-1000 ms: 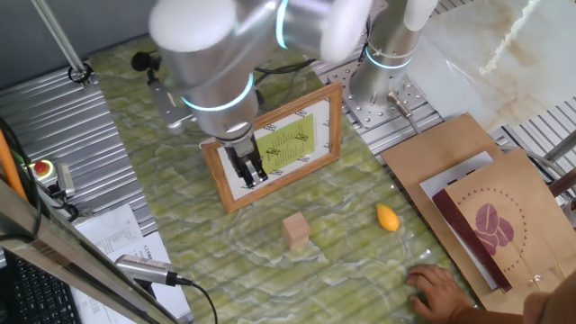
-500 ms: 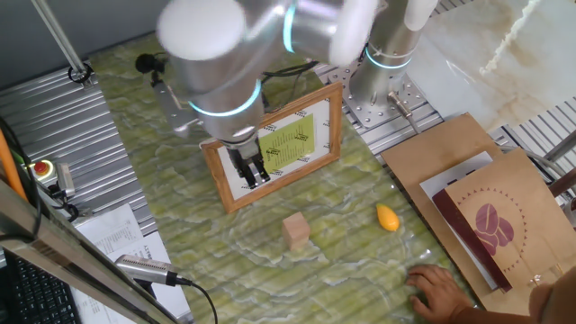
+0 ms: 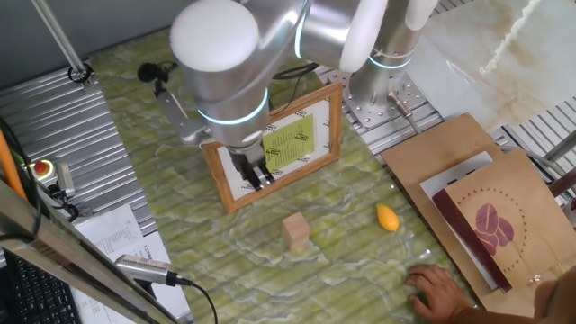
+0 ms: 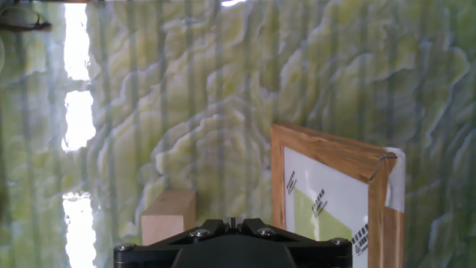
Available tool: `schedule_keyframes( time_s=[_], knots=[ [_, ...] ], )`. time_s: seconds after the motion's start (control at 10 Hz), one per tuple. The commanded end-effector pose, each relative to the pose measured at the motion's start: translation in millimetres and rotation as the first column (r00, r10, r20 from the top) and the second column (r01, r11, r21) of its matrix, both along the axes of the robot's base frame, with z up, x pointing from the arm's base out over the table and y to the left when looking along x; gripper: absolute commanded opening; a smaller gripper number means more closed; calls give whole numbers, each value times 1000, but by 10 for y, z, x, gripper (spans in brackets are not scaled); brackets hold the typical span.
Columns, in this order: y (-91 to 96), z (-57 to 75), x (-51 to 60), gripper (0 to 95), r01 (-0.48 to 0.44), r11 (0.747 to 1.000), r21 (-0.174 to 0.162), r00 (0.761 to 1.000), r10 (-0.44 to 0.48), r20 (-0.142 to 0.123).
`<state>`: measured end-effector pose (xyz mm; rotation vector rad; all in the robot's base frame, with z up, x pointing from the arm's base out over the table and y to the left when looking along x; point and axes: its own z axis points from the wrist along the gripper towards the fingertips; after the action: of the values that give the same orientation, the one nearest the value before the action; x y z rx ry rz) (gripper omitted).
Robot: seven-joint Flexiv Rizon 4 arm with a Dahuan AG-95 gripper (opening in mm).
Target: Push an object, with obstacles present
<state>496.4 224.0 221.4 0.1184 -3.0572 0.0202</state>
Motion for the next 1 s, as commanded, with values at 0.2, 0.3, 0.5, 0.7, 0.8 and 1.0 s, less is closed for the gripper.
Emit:
schedule_keyframes(
  time_s=[0.2, 0.3, 0.5, 0.7, 0.8, 1.0],
  knots=[
    [268, -117, -157, 0, 84, 996, -4, 996, -84, -16],
    [351, -166, -233, 0, 89, 996, -5, 996, -89, -17],
    [407, -277, -345, 0, 81, 997, -3, 997, -81, -13],
    [414, -381, -406, 0, 84, 996, -3, 996, -84, -9],
    [411, -435, -421, 0, 86, 996, -3, 996, -86, -4],
    [411, -477, -430, 0, 89, 996, 0, 996, -89, 0]
  ],
)
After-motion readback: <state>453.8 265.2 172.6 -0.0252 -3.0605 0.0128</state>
